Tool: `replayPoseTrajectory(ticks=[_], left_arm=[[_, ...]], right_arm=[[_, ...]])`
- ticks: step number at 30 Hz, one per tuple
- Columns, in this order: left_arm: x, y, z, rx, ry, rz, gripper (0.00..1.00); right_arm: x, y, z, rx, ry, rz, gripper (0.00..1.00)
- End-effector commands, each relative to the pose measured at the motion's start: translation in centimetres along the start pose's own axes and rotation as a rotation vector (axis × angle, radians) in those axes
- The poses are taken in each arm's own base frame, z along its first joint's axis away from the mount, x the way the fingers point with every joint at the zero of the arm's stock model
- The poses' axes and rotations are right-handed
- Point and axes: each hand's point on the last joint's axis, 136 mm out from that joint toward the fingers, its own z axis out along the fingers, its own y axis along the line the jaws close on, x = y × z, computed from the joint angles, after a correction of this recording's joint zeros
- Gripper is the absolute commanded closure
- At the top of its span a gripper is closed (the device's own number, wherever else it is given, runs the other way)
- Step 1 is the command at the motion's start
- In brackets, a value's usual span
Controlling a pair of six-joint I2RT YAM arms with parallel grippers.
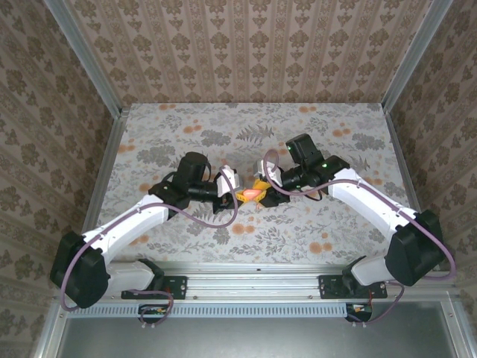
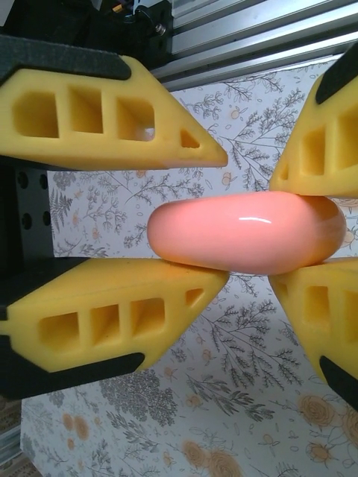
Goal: Insert the wireless bluetooth earbuds into the charging case
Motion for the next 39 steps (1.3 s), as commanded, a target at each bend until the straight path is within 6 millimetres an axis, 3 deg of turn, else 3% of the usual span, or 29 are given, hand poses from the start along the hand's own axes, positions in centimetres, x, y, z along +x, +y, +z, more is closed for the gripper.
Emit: replayPoseTrajectory(ticks=[1,4,7,11,23,34,39], left_arm=[[-2.2,-0.4,-0.7,0.006,-0.054,0.045,0.83],[-2.2,-0.4,-0.7,0.003,-0.055,0.047,0.81],[-2.0,-0.4,-0.6,0.0,-0.061,0.043,0.68],[-2.2,-0.6,-0.5,0.015,-0.107,0.032,0.6],[-2.6,-1.5,-0.5,0.072,-0.138,0.029,0.6],[-3.2,-1.6,-0.4,0.099,-0.157,0.026,0.73],[-3.4,-1.6,-0.4,0.099,-0.165,0.022,0.65]], right_arm=[[-0.3,0.2,-0.2,-0.011,0.013,-0.028,0.61],[-0.3,0.4,-0.3,-0.016,0.012,-0.038,0.7],[-0.6,0.7,-0.4,-0.024,0.0,-0.057,0.75],[-0.9,1.3,-0.6,-0.061,-0.039,-0.091,0.8],[-2.5,2.3,-1.9,-0.086,-0.144,-0.156,0.81],[-2.7,2.1,-1.8,-0.092,-0.155,-0.155,0.81],[-2.6,2.0,-1.8,-0.091,-0.151,-0.154,0.81]])
